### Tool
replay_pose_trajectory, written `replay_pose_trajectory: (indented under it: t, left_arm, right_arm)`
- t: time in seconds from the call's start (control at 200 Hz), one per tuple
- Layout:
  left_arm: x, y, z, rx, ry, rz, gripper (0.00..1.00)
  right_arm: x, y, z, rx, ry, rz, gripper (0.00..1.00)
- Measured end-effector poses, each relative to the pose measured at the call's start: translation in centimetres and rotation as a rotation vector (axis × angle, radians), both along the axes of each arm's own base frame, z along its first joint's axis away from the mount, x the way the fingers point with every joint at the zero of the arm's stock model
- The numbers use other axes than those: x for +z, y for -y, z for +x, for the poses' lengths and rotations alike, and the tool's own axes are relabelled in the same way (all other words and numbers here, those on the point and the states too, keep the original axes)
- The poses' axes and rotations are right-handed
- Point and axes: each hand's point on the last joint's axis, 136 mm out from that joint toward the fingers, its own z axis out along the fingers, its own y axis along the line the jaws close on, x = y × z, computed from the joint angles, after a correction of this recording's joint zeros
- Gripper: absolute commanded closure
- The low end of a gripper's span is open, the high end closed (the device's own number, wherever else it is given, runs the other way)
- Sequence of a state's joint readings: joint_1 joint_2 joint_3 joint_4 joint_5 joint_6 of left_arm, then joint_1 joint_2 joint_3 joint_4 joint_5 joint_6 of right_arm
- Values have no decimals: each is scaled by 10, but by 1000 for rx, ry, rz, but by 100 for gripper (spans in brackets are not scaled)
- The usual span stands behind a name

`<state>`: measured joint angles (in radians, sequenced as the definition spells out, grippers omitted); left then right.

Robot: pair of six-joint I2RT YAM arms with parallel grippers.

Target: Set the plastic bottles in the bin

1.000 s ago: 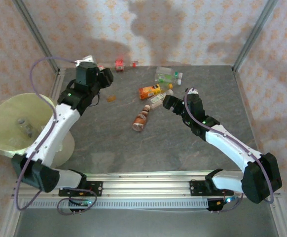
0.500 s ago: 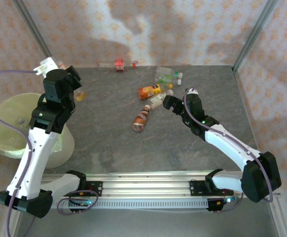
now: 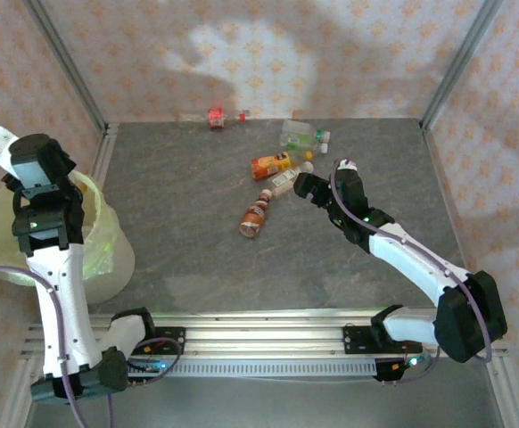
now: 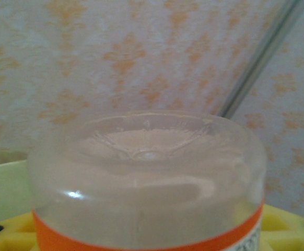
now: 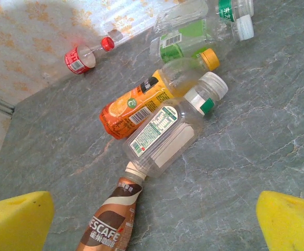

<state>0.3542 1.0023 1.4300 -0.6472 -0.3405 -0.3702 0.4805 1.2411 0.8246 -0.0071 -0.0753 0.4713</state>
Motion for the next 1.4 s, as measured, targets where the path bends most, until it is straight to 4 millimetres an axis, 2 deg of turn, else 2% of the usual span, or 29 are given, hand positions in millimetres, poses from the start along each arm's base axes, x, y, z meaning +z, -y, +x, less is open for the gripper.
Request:
replay_pose_trajectory:
  t: [0.185,0.29,0.38,0.545,0.666,0.901,1.251,1.401]
  left_arm:
    - [-17,-35,-24,79,8,-98,41]
    - [-33,-53,-38,116,36,-186,34]
    - [-50,-58,-37,98,58,-288,33]
    - [-80,-51,-15,9,47,-450,30]
    - [-91,-47,-8,-15,51,-513,26]
    - [-89,-31,7,-108,106,-598,20]
    - [-84,-15,16,-199,143,-646,7]
    - [-78,3,29,-292,162,-665,1]
  right_arm:
    - [0,0,0,0,0,0,0]
    - [-1,0,0,0,-1,-1,0]
    - [-2,0,1,0,-5,-3,0]
    - [-3,-2,4,0,-13,-6,0]
    - [-3,-3,5,0,-15,-7,0]
    - [-5,-3,6,0,-19,-8,0]
    - [-9,-3,7,-3,-31,-12,1]
    - [-22,-5,12,-6,-63,-29,1]
